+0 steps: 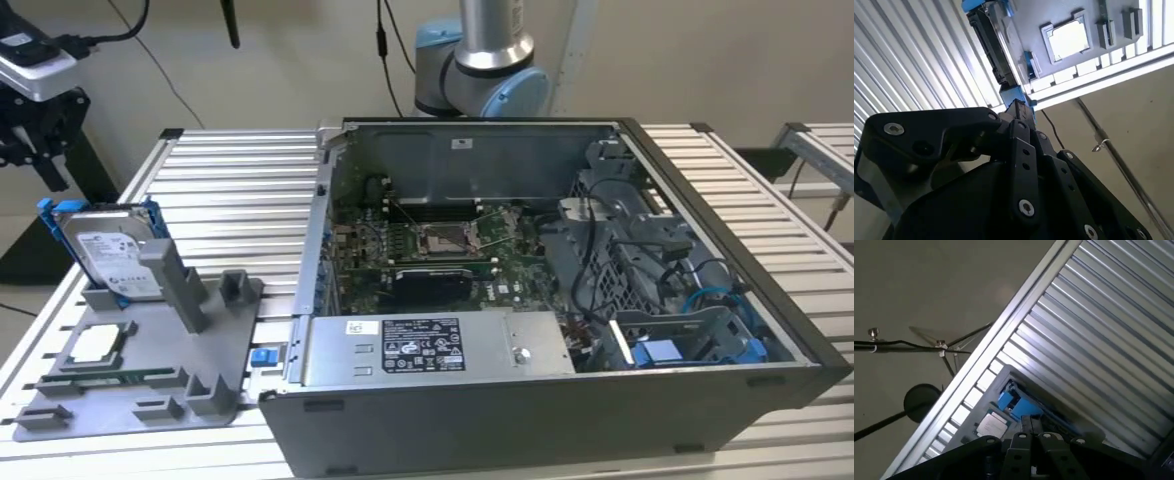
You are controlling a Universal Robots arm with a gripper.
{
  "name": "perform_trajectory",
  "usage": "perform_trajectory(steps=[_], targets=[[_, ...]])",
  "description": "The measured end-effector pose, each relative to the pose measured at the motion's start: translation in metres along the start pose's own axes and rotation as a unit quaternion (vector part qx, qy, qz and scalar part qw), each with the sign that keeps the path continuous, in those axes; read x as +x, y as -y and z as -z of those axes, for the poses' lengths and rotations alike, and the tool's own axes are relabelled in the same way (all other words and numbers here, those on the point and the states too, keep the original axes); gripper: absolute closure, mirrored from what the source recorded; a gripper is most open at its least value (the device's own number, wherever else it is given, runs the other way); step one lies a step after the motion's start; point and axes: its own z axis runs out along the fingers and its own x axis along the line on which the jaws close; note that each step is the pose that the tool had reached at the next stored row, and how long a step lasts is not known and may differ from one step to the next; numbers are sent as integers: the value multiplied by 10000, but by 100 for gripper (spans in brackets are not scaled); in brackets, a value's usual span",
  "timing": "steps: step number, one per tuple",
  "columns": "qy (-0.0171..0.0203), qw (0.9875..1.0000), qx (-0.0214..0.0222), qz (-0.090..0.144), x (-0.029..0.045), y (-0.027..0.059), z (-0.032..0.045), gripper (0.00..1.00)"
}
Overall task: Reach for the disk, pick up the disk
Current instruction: 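Pick up the disk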
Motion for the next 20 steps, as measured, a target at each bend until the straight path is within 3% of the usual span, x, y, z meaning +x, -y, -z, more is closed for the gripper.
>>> perform_trajectory(steps=[4, 10, 16, 20], targets=[[-11, 9994, 1, 360, 0, 1, 0, 100], [-30, 9959, 1, 909, 0, 0, 0, 100], [-46, 9895, 4, 1447, 0, 1, 0, 100], [-57, 9835, 4, 1810, 0, 1, 0, 100]])
